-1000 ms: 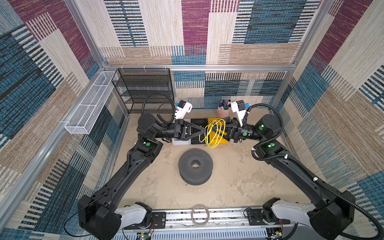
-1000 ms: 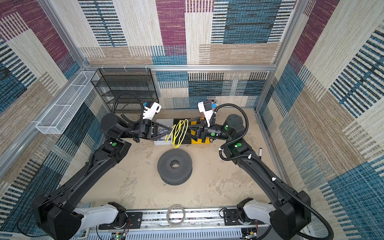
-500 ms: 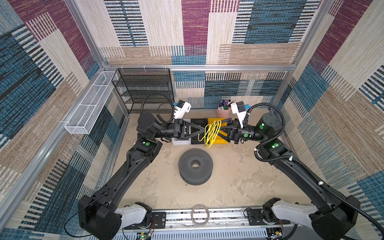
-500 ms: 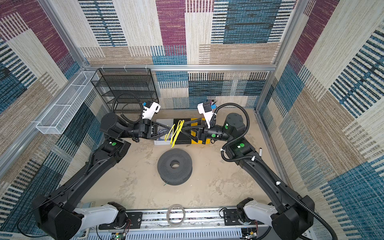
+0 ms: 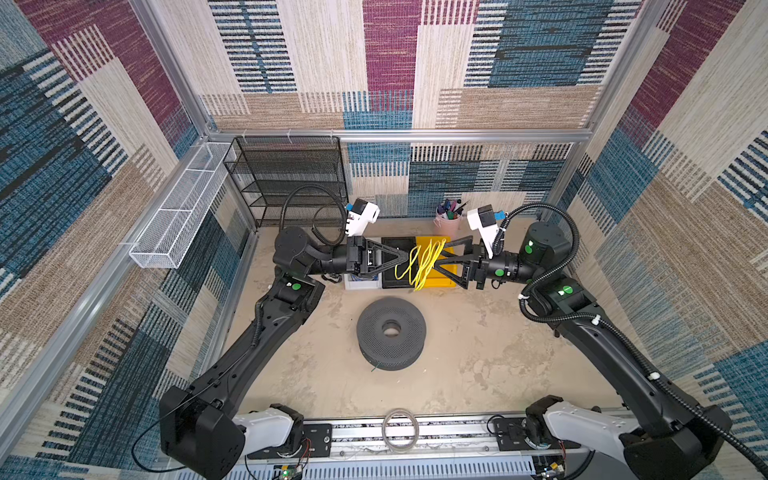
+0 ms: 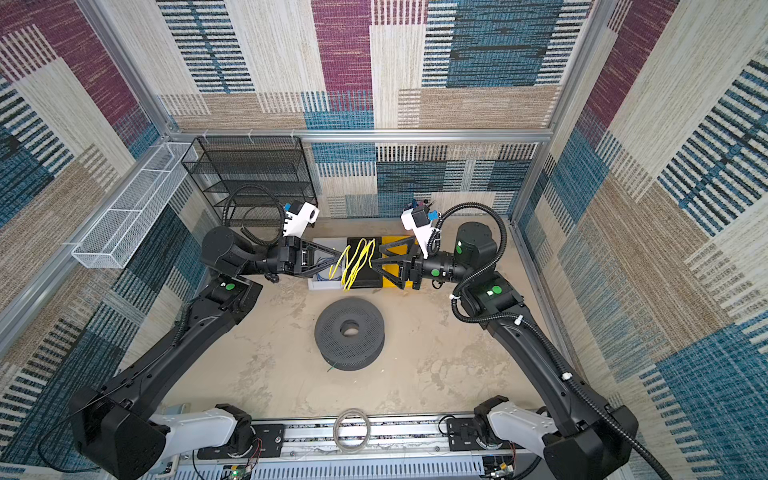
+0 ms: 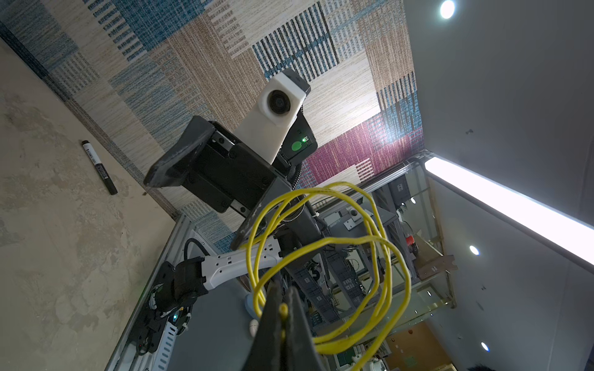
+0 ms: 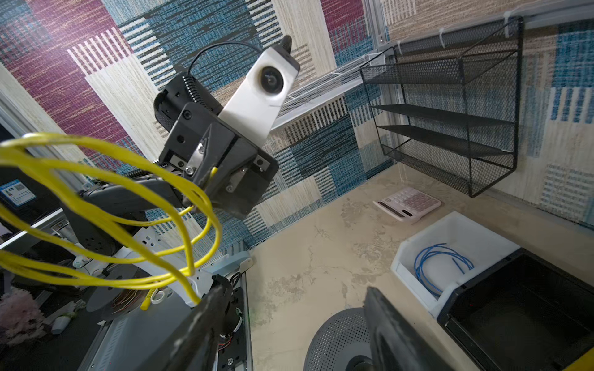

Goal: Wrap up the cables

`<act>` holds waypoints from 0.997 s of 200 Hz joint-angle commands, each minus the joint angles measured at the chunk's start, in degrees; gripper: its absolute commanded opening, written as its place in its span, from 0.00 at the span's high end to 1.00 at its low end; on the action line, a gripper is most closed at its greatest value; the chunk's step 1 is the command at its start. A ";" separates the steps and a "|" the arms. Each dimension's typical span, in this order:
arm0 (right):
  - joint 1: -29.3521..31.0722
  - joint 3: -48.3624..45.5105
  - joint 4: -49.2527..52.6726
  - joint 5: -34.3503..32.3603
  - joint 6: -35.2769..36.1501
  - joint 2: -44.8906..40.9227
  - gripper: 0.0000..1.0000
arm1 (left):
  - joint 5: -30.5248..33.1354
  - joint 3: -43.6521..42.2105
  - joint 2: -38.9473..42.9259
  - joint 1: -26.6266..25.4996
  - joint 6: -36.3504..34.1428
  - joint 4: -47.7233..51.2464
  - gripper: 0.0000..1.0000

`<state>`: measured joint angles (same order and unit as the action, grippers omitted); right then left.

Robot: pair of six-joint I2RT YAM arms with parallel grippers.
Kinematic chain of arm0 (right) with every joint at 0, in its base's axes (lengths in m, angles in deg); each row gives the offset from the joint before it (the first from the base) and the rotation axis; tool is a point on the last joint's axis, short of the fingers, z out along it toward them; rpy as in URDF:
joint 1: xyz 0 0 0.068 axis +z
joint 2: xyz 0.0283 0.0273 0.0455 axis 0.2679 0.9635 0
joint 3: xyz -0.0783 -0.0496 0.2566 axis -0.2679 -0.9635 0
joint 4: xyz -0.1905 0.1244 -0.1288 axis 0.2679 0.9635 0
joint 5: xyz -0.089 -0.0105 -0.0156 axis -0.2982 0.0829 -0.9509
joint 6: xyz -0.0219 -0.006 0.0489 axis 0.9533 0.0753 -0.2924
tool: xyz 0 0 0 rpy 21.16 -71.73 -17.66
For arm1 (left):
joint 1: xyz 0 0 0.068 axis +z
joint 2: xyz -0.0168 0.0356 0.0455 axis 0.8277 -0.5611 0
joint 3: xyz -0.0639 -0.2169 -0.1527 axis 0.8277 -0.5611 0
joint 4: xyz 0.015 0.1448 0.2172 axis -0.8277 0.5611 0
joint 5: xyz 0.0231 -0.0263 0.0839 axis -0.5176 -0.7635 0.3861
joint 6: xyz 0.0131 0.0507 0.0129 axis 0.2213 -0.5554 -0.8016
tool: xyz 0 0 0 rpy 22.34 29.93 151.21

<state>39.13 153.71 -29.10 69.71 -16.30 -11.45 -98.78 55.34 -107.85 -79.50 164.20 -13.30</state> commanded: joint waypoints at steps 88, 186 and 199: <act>-0.71 1.95 -0.73 0.16 3.48 -0.62 0.28 | -0.21 0.27 0.42 0.26 1.54 -3.98 1.00; 0.62 9.41 -3.11 7.49 3.44 6.77 0.24 | 0.21 -0.11 1.21 0.35 3.54 -5.31 1.00; 1.04 9.96 -3.18 8.00 3.39 7.86 0.24 | -0.03 -0.18 1.55 0.41 3.33 -4.77 1.00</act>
<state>39.59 162.56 -32.05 76.05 -13.50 -5.09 -98.80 55.28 -107.09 -79.24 167.04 -15.57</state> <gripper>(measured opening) 0.764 0.052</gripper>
